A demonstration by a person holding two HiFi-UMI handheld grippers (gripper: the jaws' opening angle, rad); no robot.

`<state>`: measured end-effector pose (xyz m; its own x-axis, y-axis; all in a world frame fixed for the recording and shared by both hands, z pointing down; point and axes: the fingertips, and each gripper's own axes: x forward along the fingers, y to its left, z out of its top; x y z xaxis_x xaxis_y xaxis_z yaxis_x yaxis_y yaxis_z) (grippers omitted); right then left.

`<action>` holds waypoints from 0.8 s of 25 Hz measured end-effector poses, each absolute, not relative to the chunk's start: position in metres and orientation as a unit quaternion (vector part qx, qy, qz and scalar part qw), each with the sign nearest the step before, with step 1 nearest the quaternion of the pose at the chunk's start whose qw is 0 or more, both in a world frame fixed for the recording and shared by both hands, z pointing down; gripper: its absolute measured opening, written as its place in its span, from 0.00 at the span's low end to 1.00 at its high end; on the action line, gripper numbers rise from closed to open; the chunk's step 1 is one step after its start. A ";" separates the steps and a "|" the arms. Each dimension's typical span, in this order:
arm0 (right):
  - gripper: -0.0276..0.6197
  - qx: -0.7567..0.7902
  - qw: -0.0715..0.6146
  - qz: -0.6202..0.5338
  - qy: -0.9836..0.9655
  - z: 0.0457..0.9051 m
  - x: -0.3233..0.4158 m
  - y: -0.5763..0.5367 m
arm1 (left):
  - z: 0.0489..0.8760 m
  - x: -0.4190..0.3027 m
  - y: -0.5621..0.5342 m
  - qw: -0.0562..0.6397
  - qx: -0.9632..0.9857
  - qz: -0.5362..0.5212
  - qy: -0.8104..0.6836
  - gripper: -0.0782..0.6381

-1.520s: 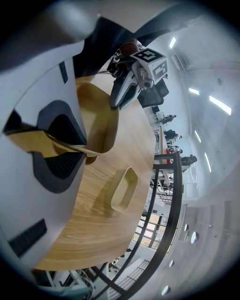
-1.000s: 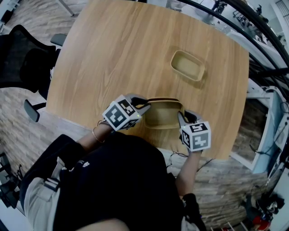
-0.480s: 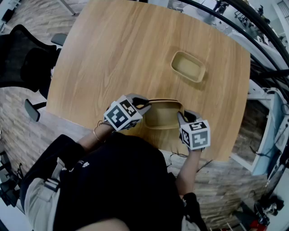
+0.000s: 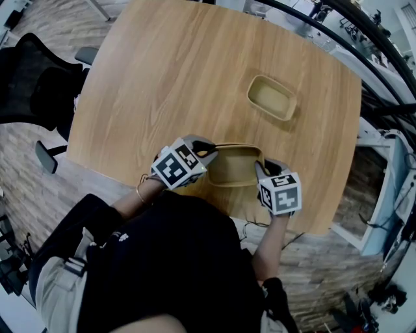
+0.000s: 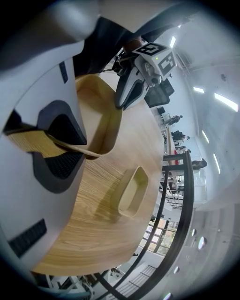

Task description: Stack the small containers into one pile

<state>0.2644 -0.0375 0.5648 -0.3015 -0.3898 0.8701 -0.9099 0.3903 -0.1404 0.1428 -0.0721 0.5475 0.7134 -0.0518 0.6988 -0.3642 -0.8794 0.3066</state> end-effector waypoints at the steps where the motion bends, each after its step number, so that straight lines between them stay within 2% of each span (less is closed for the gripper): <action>1: 0.13 0.441 0.393 0.331 -0.736 0.565 0.264 -0.038 | 0.547 0.143 -0.073 0.217 0.900 0.360 -0.116 0.17; 20: 0.12 0.445 0.380 0.333 -0.740 0.564 0.262 -0.046 | 0.544 0.143 -0.078 0.191 0.901 0.377 -0.102 0.16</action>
